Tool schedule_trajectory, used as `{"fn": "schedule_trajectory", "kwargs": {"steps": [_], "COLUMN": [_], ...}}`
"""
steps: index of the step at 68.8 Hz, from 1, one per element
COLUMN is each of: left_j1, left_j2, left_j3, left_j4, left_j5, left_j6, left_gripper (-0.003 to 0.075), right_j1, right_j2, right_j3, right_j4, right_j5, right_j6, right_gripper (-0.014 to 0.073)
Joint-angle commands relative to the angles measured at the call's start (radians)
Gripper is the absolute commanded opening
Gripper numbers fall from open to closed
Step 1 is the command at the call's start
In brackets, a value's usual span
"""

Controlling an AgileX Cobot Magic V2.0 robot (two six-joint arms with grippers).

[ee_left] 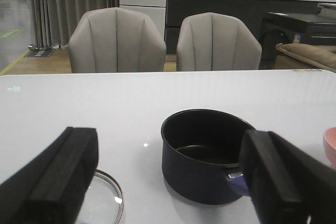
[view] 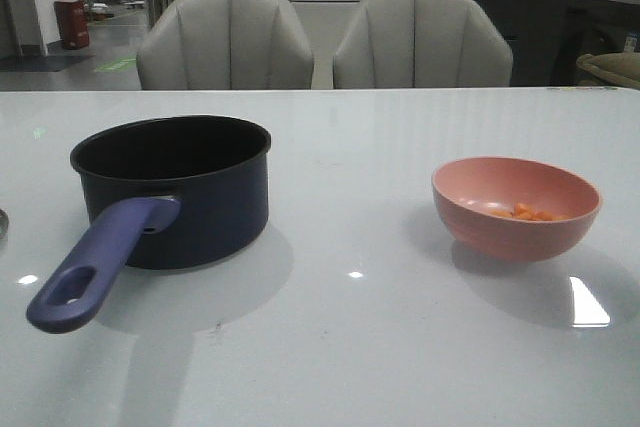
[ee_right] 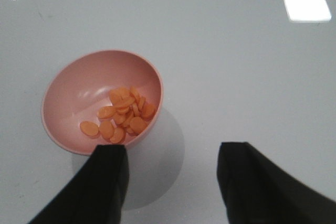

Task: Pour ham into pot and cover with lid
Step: 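Grasp the rim of the pink bowl with the right gripper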

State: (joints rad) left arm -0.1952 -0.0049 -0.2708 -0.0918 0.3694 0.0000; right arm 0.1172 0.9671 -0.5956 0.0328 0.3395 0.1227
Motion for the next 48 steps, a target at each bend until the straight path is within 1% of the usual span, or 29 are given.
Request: {"fn": "schedule_trajectory", "kwargs": {"steps": [1, 12, 24, 35, 44, 48], "left_j1": [-0.005, -0.005, -0.005, -0.005, -0.005, -0.005], "left_j2": [-0.012, -0.012, -0.012, -0.012, -0.012, -0.012], "left_j3": [-0.025, -0.025, -0.025, -0.025, -0.025, -0.025], "left_j4": [-0.004, -0.004, -0.004, -0.004, -0.004, -0.004], "left_j5": [-0.074, -0.074, -0.074, -0.074, -0.074, -0.074], "left_j6": [0.0, 0.0, 0.0, 0.0, 0.0, 0.0], "left_gripper": [0.0585, 0.0585, 0.0585, 0.0585, 0.0585, 0.0585], "right_j1": [-0.001, -0.001, -0.001, -0.001, -0.001, -0.001], "right_j2": [0.134, 0.352, 0.546, 0.671, 0.746, 0.773], "right_j3": [-0.141, -0.286, -0.428, -0.52, -0.574, -0.589], "right_j4": [0.011, 0.013, 0.013, 0.016, 0.056, 0.071], "right_j5": [0.0, 0.07, 0.14, 0.171, 0.187, 0.194], "right_j6": [-0.001, -0.001, -0.001, -0.001, -0.001, -0.001], "right_gripper": [0.05, 0.05, 0.0495, 0.0493, 0.0492, 0.0477]}}
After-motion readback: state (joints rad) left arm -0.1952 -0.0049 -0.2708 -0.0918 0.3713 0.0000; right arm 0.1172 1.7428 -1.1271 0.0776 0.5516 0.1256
